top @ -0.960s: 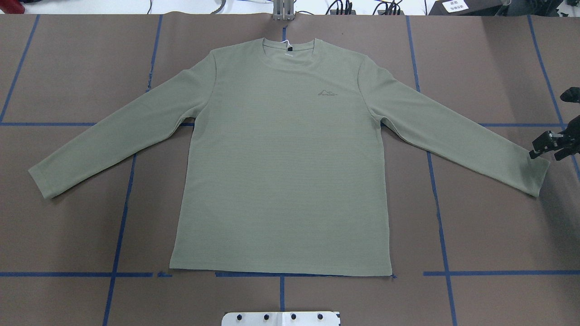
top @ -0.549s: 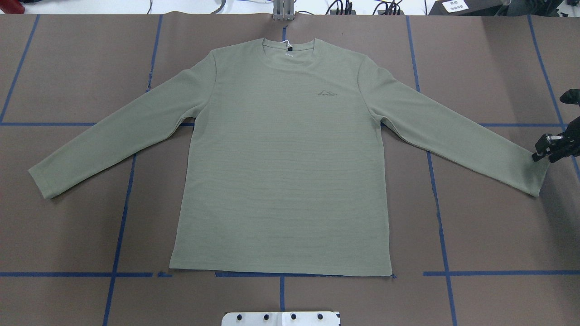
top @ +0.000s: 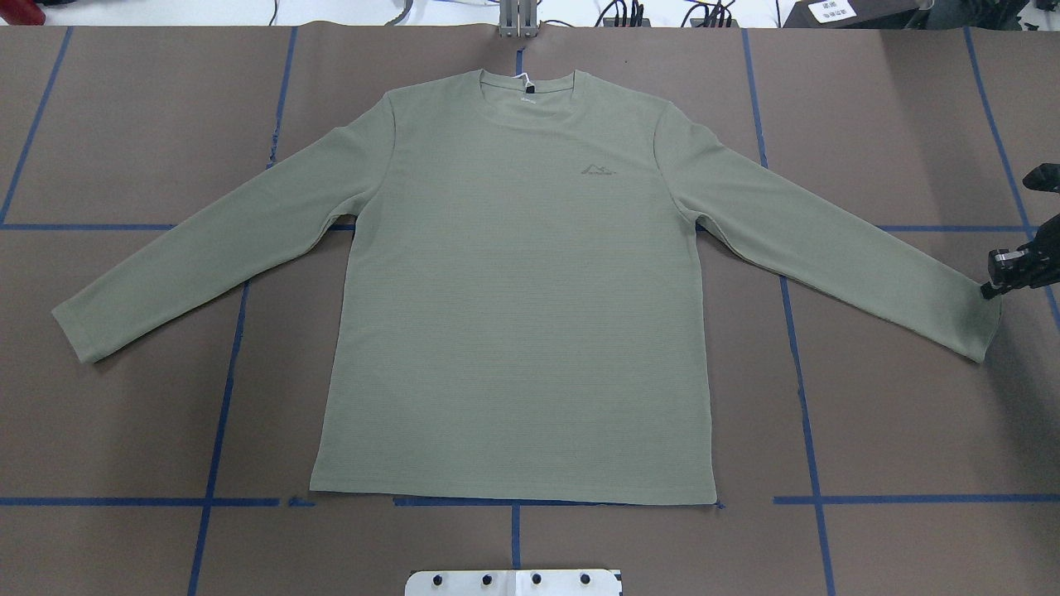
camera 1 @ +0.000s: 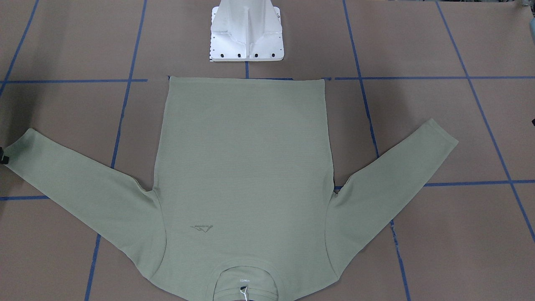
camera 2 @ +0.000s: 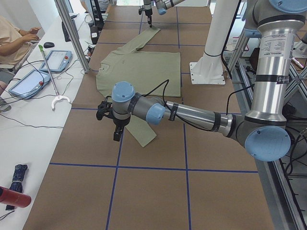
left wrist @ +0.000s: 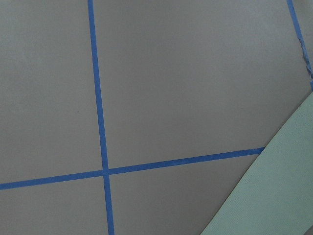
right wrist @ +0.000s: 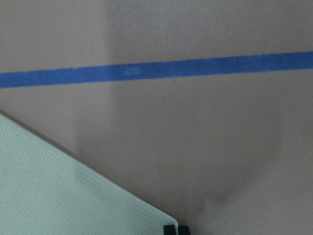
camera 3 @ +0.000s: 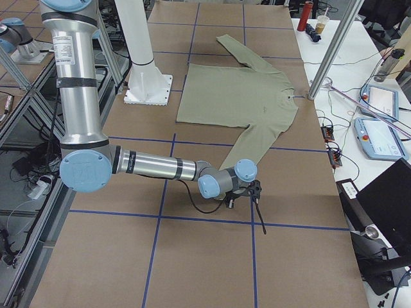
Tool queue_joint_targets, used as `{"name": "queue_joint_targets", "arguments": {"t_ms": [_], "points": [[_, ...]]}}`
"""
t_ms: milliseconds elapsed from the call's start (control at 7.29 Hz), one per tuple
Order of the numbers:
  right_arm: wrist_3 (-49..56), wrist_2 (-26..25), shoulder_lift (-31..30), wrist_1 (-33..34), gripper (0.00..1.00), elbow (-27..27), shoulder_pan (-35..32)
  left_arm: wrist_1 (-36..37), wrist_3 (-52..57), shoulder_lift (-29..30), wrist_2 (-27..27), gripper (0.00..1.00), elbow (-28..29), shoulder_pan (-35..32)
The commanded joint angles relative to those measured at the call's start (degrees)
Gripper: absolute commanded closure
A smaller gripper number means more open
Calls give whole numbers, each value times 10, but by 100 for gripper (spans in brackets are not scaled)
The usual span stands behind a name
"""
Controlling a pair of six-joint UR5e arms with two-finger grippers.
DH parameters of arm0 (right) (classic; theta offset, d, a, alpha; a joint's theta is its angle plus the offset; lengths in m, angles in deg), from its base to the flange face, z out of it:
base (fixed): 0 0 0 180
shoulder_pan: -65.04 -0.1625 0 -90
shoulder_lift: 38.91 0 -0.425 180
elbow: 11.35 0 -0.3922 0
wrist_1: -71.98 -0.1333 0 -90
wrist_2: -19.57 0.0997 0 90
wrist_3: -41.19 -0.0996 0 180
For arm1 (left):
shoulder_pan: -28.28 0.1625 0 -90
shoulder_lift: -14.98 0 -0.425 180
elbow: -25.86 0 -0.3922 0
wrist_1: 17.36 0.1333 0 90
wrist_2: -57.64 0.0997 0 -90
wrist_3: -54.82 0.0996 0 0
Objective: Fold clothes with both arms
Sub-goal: 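Grasp the sleeve cuff with the right gripper and fold it across the shirt body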
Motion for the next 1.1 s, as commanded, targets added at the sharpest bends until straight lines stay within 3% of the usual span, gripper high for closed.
{"name": "queue_joint_targets", "arguments": {"t_ms": [0,137,274,411,549,686,823,960], "points": [[-62,33,-2,1,100,-90,0,0,0,0,-2,0,-5,0],[-184,44,11,1,100,-160,6,0,1,-1,-4,0,-13,0],[-316,43,67,5,100,-207,26,-1,3,-1,-4,0,-15,0],[-459,32,155,6,100,-207,59,-3,3,-1,-4,0,-16,0],[-584,-10,253,8,100,-193,110,-3,3,-1,-4,0,-16,0],[-670,-99,339,10,100,-174,155,-3,4,0,-4,0,-16,0],[-719,-180,413,8,100,-133,206,-4,3,0,-4,0,-16,0],[-731,-242,503,8,100,-51,260,-6,2,1,-5,0,-16,0]]}}
